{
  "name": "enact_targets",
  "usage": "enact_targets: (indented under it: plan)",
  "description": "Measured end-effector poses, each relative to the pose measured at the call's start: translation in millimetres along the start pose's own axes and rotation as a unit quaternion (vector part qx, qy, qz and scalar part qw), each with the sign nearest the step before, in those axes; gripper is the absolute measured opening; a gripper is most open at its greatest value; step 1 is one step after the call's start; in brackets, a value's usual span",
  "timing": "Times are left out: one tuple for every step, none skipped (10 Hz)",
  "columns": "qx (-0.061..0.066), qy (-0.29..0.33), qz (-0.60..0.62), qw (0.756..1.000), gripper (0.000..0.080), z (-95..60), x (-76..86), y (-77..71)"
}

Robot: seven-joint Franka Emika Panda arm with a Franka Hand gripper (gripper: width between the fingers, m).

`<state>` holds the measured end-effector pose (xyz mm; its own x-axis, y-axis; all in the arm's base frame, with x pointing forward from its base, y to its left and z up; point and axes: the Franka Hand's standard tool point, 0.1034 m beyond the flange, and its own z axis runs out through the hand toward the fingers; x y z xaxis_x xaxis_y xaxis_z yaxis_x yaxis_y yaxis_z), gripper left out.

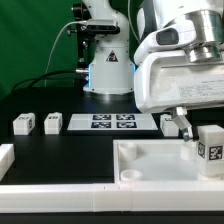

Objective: Assemble one leg

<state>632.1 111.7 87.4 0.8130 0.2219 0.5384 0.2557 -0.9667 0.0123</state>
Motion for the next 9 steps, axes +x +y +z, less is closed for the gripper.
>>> enact_targets:
  plan:
    - [0.000, 0.000, 0.000, 1.000, 0.0636, 0.0, 0.0, 0.2]
    - [0.000, 0.000, 0.000, 1.000, 0.0647, 0.0, 0.0, 0.4]
    - [-0.001, 0.000, -0.001, 1.000, 0.0647, -0.1, 0.0, 1.1]
    - [-0.001, 0.000, -0.001, 1.000, 0.0649, -0.2, 0.1, 1.2]
    - [-0.001, 0.000, -0.001, 1.000, 0.0649, -0.3, 0.2, 1.3]
    - [-0.001, 0.000, -0.003, 1.000, 0.0649, -0.3, 0.0, 2.8]
    - [0.000, -0.008, -0.004, 1.000, 0.0649, 0.5, -1.6, 3.0]
    - [0.006, -0.034, -0.006, 0.999, 0.0649, 0.3, -2.3, 0.6]
    - [0.006, -0.032, -0.006, 0.999, 0.0649, -0.6, -0.1, 0.9]
